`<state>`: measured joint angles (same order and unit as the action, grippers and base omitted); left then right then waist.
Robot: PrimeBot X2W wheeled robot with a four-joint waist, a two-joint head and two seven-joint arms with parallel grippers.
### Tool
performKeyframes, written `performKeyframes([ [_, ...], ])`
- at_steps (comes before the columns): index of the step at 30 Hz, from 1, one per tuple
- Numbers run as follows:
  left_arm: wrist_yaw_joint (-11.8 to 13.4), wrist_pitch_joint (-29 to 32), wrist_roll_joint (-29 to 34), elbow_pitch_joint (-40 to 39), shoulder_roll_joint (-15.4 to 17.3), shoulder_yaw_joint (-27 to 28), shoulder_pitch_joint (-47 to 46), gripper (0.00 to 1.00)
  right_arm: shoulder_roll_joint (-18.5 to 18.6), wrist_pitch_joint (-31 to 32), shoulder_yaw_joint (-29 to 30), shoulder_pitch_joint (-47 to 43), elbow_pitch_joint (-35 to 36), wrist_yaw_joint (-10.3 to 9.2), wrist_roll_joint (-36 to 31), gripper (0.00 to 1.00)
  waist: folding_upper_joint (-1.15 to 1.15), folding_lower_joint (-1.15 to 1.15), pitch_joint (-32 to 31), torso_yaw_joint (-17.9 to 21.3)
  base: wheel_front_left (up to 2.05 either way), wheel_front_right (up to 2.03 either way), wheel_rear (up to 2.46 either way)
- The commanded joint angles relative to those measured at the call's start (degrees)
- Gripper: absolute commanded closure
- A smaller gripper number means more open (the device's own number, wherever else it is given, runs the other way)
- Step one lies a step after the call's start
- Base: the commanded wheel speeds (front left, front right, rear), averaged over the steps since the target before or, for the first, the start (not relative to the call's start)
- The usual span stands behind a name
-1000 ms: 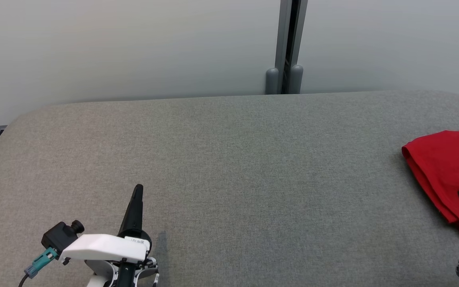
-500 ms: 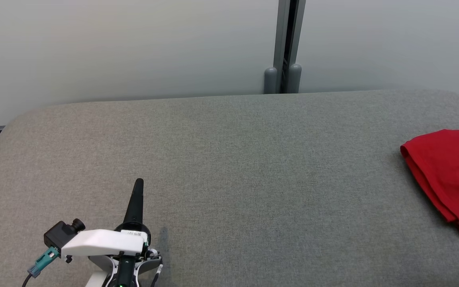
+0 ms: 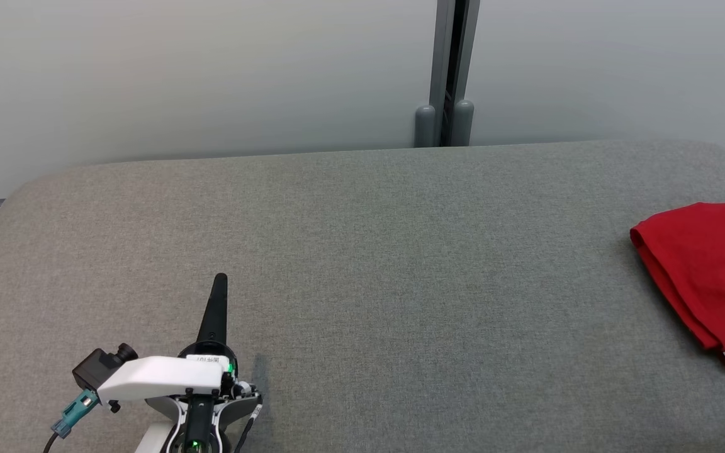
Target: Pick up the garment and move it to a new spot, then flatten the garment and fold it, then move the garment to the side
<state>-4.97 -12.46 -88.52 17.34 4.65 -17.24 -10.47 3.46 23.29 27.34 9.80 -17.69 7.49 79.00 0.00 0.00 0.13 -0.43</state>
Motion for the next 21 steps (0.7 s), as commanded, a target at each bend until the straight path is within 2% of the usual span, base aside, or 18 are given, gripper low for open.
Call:
performKeyframes([
  [1, -0.47, -0.27, -1.01, 0.11, -0.01, 0.48, -1.29, 1.0, 0.55, 0.59, 0.46, 0.94, -0.23, 0.0, 1.35, 1.0, 0.0, 0.0, 0.01, 0.03, 0.0, 0.0, 0.0],
  [21, -2.73, -0.6, -7.48, 1.62, -1.71, 1.19, -2.49, 1.0, 0.92, 2.59, 2.35, 2.58, -2.57, 0.0, 8.74, 1.0, 0.0, 0.0, 0.16, 0.39, 0.0, 0.0, 0.0],
])
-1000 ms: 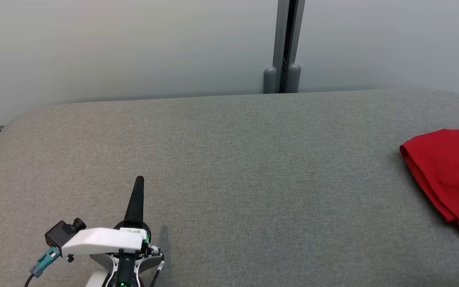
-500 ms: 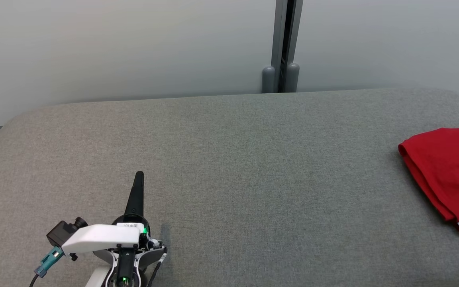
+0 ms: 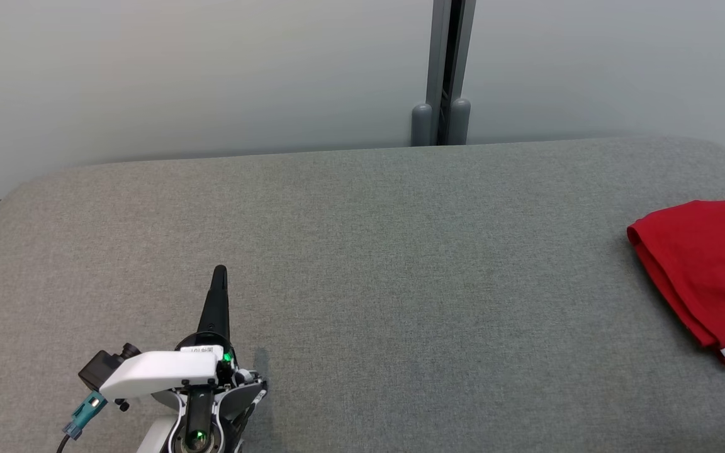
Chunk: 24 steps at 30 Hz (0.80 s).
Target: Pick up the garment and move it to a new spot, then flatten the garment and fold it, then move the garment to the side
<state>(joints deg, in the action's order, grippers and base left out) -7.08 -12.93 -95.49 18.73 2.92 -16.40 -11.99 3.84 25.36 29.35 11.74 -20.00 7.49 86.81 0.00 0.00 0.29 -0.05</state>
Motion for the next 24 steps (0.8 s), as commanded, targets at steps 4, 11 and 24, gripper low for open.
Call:
performKeyframes([
  [4, -0.69, -0.18, -0.99, 0.31, -0.08, 0.4, -1.04, 1.0, 0.57, 0.58, 0.43, 0.81, -0.38, 0.0, 1.47, 1.0, 0.0, 0.0, 0.02, 0.05, 0.0, 0.0, 0.0],
  [11, -0.69, -0.18, -0.99, 0.3, -0.08, 0.37, -1.02, 1.0, 0.61, 0.46, 0.32, 0.61, -0.39, 0.0, 1.57, 1.0, 0.0, 0.0, 0.02, 0.05, 0.0, 0.0, 0.0],
  [24, -0.69, -0.19, -1.0, 0.29, -0.08, 0.37, -1.02, 1.0, 0.69, 0.28, 0.14, 0.53, -0.4, 0.0, 1.65, 1.0, 0.0, 0.0, 0.02, 0.05, 0.0, 0.0, 0.0],
])
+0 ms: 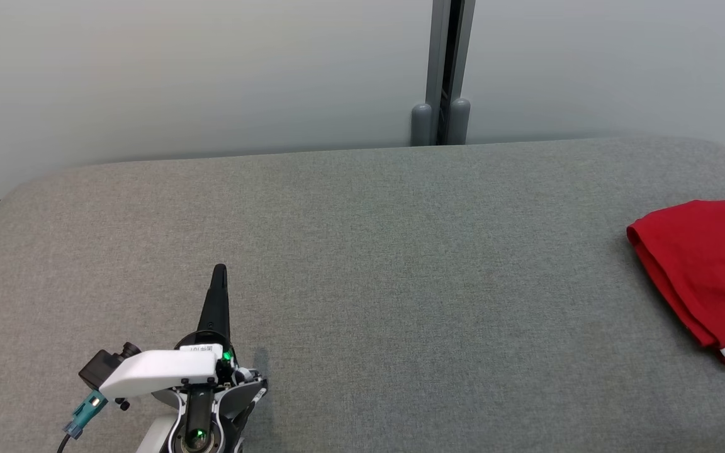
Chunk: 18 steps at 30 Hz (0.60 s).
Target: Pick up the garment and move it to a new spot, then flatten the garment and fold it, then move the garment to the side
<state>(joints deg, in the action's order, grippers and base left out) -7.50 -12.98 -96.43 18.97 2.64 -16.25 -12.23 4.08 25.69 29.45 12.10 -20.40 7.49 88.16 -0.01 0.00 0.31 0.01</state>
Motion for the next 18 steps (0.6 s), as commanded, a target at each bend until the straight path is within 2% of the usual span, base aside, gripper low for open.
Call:
performKeyframes([
  [1, -0.28, -0.13, -0.05, 0.05, 0.2, 0.23, -0.78, 1.0, 0.45, -0.07, 0.05, 0.16, 0.0, 0.0, 0.32, 1.0, 0.01, 0.0, 0.0, 0.0, 0.0, 0.0, 0.0],
  [18, -0.28, -0.14, -0.06, 0.04, 0.2, 0.22, -0.78, 1.0, 0.56, -0.25, -0.13, 0.07, -0.01, 0.0, 0.44, 1.0, 0.01, 0.0, 0.0, 0.0, 0.0, 0.0, 0.0],
])
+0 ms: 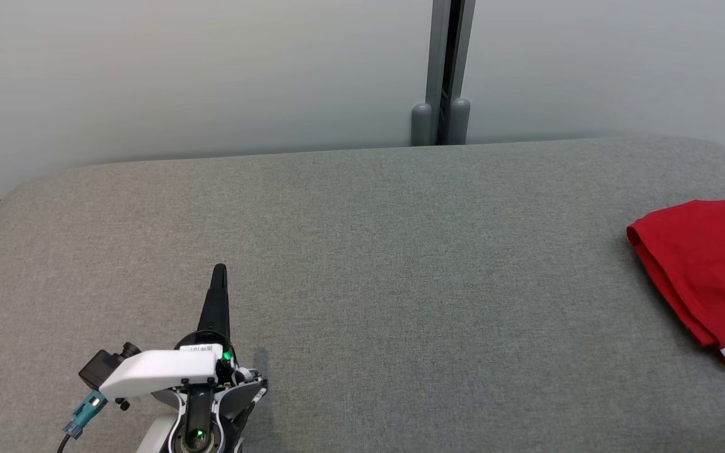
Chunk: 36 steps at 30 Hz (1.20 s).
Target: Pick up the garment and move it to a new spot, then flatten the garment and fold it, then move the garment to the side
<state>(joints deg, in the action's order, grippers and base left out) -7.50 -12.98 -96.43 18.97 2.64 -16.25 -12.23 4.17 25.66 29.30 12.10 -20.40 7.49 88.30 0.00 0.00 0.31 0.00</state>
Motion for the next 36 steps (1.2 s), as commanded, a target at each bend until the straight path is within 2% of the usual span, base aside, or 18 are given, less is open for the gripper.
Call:
performKeyframes([
  [1, -0.28, -0.14, -0.06, 0.03, 0.2, 0.22, -0.78, 1.0, 0.47, -0.23, 0.02, 0.06, -0.01, 0.0, 0.31, 1.0, 0.0, 0.0, 0.0, 0.0, 0.0, 0.0, 0.0],
  [36, -0.28, -0.15, -0.06, 0.02, 0.2, 0.21, -0.78, 1.0, 0.63, -0.4, -0.29, -0.09, -0.01, 0.0, 0.52, 1.0, 0.0, 0.0, 0.0, 0.0, 0.0, 0.0, 0.0],
])
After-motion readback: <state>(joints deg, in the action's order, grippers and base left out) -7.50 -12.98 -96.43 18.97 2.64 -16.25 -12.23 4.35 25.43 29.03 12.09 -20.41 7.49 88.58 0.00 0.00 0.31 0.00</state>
